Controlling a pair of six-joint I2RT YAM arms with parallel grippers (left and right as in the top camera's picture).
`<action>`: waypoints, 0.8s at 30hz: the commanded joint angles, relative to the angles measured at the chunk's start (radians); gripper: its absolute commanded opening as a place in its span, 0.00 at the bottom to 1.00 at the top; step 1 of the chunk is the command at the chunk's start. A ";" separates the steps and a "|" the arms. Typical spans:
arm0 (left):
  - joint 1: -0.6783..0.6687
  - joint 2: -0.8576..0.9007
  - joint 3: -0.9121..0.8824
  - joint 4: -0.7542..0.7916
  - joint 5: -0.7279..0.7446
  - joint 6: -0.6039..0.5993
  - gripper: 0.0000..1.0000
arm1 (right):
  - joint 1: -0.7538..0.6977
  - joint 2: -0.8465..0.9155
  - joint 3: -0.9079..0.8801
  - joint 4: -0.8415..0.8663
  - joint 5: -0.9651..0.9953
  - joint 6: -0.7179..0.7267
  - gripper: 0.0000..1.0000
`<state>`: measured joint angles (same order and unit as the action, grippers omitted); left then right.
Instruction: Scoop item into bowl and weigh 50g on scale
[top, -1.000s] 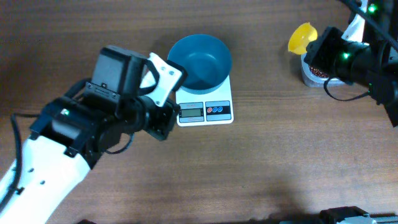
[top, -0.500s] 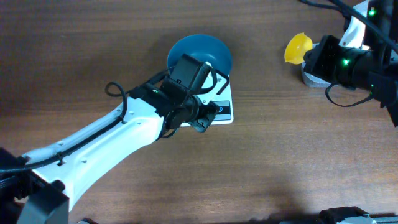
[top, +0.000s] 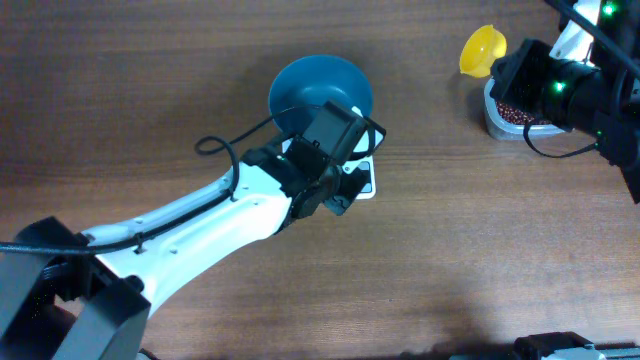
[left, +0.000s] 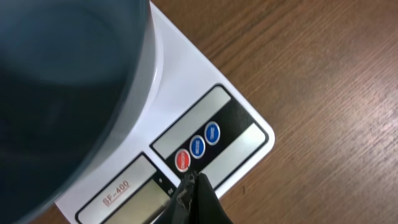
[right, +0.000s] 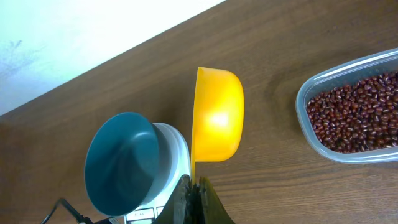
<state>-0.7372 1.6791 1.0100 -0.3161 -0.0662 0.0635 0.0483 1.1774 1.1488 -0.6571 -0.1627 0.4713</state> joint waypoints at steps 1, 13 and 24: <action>-0.005 0.066 0.004 0.033 -0.029 -0.003 0.00 | -0.004 -0.006 0.021 0.003 0.009 -0.004 0.04; 0.009 -0.194 0.008 -0.217 -0.068 -0.112 0.00 | -0.004 -0.006 0.021 0.003 0.017 -0.004 0.04; 0.472 -0.118 0.008 0.027 -0.153 -0.472 0.00 | -0.004 -0.006 0.021 -0.084 0.016 -0.023 0.04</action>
<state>-0.2768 1.4799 1.0134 -0.3420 -0.2890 -0.3302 0.0483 1.1774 1.1522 -0.7265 -0.1555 0.4599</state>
